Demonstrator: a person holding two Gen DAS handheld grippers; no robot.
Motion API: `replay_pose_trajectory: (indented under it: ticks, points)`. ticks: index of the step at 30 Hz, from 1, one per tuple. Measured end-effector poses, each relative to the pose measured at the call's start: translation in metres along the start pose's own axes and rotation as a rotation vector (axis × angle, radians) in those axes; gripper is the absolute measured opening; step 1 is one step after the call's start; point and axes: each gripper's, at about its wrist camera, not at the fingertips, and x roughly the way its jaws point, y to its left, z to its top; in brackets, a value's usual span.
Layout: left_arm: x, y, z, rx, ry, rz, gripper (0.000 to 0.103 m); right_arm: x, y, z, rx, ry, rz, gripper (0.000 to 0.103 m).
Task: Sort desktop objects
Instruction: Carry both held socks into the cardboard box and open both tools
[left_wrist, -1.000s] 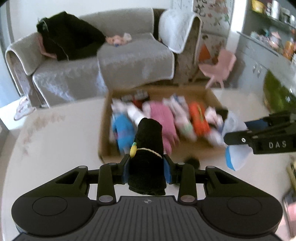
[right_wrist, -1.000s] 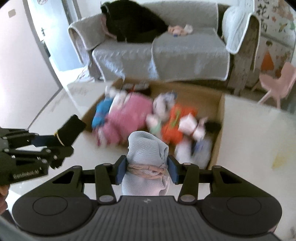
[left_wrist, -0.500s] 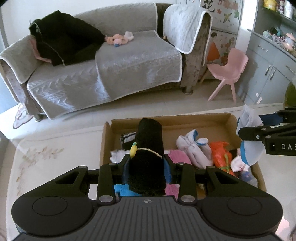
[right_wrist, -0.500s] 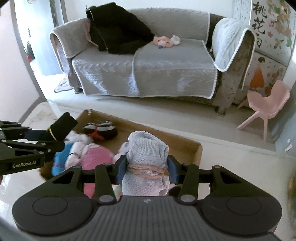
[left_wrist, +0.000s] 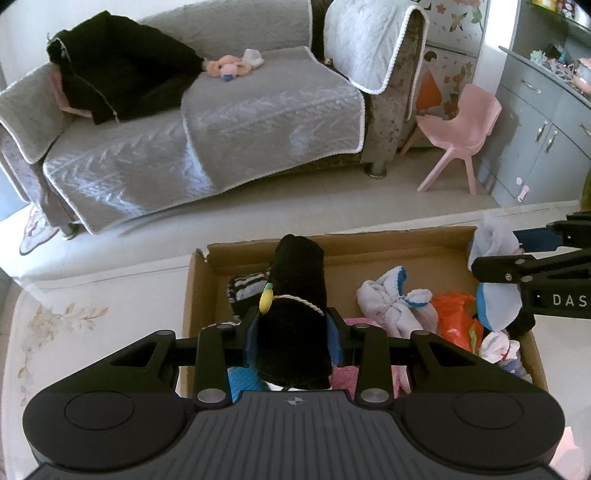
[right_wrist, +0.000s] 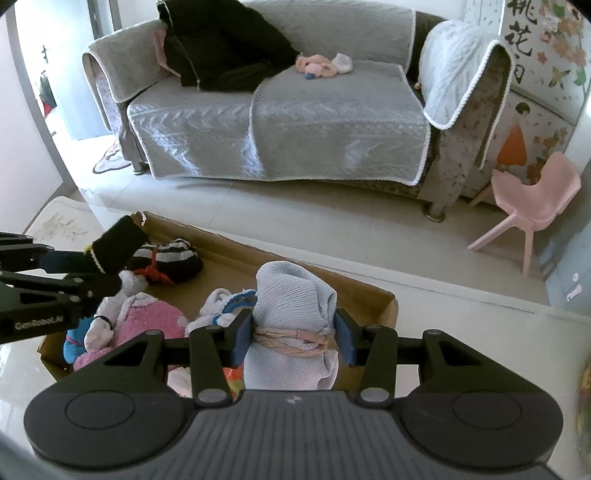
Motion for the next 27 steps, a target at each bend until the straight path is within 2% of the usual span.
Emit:
replay_pose_trajectory:
  ticks: [5,12,19,21,23,24,27]
  points:
    - [0.005,-0.006,0.004,0.004,-0.002,-0.009,0.043,0.002,0.0,0.005,-0.016,-0.003,-0.008,0.044]
    - [0.02,-0.009,0.01,-0.005,0.011,-0.02,0.043,0.016,0.004,0.011,-0.062,0.016,-0.062,0.044]
    - [0.034,-0.01,0.004,-0.004,0.043,-0.02,0.046,0.015,0.009,0.011,-0.074,0.014,-0.065,0.043]
    - [0.036,-0.007,0.004,-0.015,0.052,-0.025,0.052,0.013,0.01,0.01,-0.075,0.013,-0.059,0.042]
    - [0.037,-0.004,0.005,-0.035,0.066,-0.029,0.078,0.006,0.01,0.009,-0.064,-0.002,-0.046,0.043]
    - [0.035,-0.003,0.004,-0.048,0.064,-0.025,0.082,0.0,0.012,0.008,-0.064,-0.009,-0.036,0.043]
    - [0.026,0.0,0.001,-0.055,0.061,-0.034,0.082,-0.017,0.016,0.001,-0.066,-0.027,-0.01,0.045]
